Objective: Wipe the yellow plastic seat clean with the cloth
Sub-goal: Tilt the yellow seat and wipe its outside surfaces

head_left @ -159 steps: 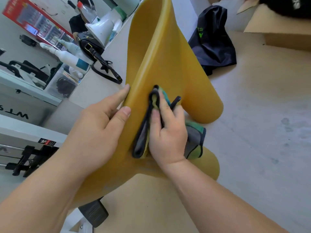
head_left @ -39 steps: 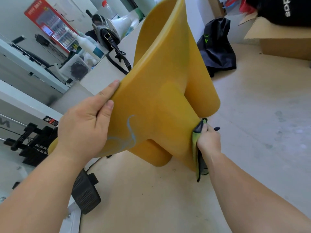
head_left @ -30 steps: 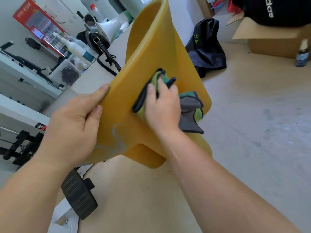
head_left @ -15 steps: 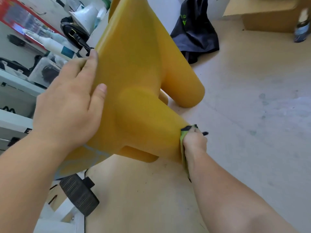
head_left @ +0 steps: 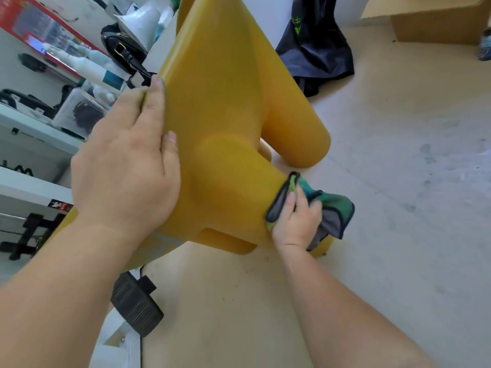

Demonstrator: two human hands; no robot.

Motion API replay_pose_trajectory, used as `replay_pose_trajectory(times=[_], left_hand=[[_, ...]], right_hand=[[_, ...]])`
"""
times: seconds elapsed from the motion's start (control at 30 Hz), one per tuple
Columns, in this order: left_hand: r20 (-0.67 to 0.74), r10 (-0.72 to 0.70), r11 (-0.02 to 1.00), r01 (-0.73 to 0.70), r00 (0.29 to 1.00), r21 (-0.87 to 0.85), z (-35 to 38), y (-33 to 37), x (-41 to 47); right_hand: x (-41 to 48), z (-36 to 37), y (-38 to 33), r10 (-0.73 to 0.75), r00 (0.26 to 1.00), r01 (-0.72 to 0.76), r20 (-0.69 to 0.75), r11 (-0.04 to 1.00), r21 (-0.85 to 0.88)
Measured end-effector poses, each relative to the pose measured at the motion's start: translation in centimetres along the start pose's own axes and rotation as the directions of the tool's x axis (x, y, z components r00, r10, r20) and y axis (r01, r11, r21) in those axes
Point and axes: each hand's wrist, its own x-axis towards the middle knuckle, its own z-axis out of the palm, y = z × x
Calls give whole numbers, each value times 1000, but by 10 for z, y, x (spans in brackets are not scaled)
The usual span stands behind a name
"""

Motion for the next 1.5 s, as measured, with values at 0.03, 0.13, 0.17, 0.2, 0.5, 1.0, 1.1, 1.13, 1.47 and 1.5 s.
replay_pose_trajectory(times=[0.03, 0.13, 0.17, 0.2, 0.5, 1.0, 1.1, 1.13, 1.47, 1.5], left_hand=[[-4, -8, 1000, 8, 1000, 1, -1, 0, 0], [-3, -15, 1000, 15, 1000, -1, -2, 1, -2], [-5, -16, 1000, 16, 1000, -1, -3, 1, -1], [-4, -15, 1000, 15, 1000, -4, -3, 1, -1], [95, -35, 944, 64, 995, -323, -15, -14, -2], [120, -217, 941, 240, 969, -237, -26, -104, -118], [99, -199, 930, 220, 975, -294, -28, -98, -114], [87, -186, 924, 204, 979, -322, -31, -94, -113], [24, -14, 942, 21, 1000, -335, -58, -18, -59], [24, -2, 947, 9, 1000, -320, -59, -11, -52]], right_hand=[[14, -1, 23, 220, 973, -217, 64, 975, -53], [42, -9, 50, 539, 818, -517, 203, 842, -153], [45, -9, 42, 526, 822, -502, 220, 850, -157], [46, -9, 29, 487, 843, -461, 228, 873, -162], [-7, -16, -149, -323, 911, 307, 257, 946, 103], [3, -30, -43, 164, 951, -201, 261, 972, 121], [-12, -45, -102, -213, 954, 146, 211, 944, 294], [-18, -51, -115, -342, 923, 275, 176, 907, 319], [37, -65, -111, -231, 965, 193, 125, 946, 262], [41, -68, -113, -207, 965, 162, 158, 952, 260]])
